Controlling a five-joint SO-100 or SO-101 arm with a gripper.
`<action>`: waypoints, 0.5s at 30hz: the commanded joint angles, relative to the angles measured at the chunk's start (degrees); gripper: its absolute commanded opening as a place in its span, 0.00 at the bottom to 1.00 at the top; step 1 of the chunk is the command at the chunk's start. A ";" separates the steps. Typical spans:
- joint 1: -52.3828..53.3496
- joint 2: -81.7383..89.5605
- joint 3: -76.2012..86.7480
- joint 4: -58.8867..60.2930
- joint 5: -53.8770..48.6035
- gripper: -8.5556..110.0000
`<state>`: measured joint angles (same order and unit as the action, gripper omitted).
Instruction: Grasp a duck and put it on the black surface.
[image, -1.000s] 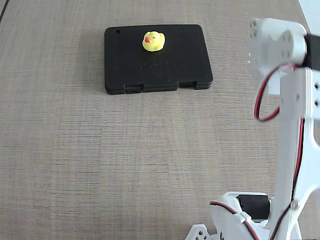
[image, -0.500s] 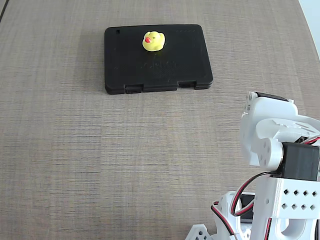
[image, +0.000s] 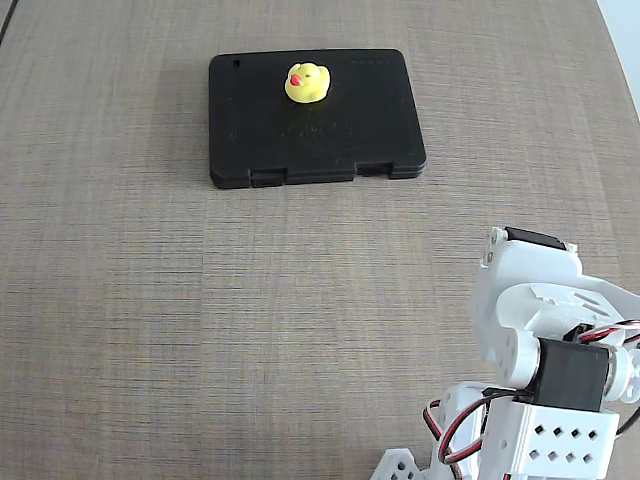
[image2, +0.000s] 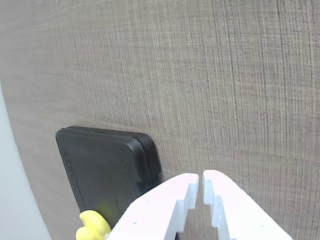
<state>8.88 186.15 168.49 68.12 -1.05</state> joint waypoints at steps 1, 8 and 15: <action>0.53 4.48 2.20 0.09 -0.26 0.07; 0.53 6.59 7.56 0.18 -0.26 0.07; 0.53 6.59 7.73 0.18 -0.26 0.07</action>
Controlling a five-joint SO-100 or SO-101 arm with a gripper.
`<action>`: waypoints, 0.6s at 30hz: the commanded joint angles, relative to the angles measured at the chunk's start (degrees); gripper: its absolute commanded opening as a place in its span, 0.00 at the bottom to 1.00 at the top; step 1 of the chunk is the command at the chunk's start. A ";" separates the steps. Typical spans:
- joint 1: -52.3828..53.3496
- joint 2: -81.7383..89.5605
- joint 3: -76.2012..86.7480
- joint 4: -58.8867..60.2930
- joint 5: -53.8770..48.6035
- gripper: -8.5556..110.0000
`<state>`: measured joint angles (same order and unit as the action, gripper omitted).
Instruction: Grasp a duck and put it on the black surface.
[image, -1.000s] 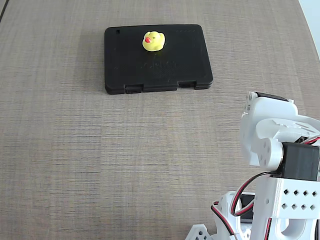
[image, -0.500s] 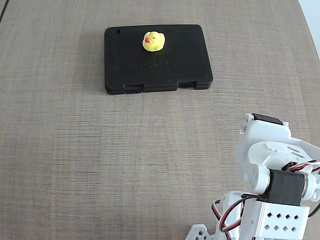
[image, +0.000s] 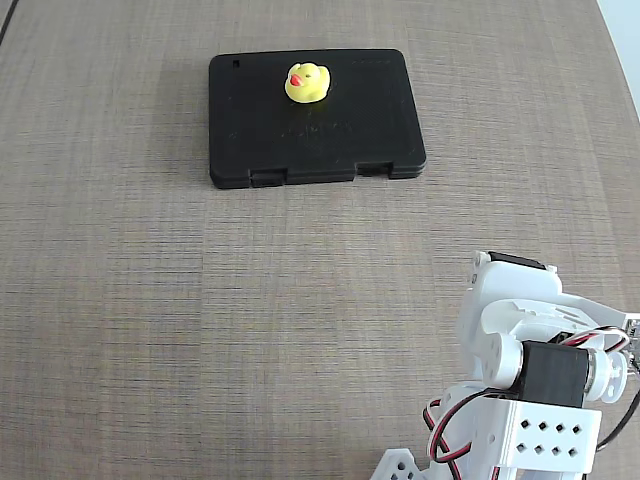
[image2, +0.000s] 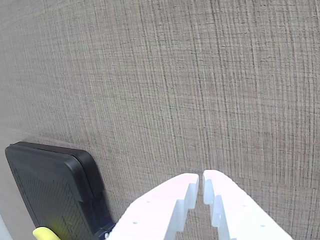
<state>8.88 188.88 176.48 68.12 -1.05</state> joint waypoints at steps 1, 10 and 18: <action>0.53 3.87 -0.26 0.18 -0.26 0.07; 0.53 3.78 -0.26 -0.09 -0.26 0.07; 0.26 3.87 -0.26 -0.44 -0.18 0.07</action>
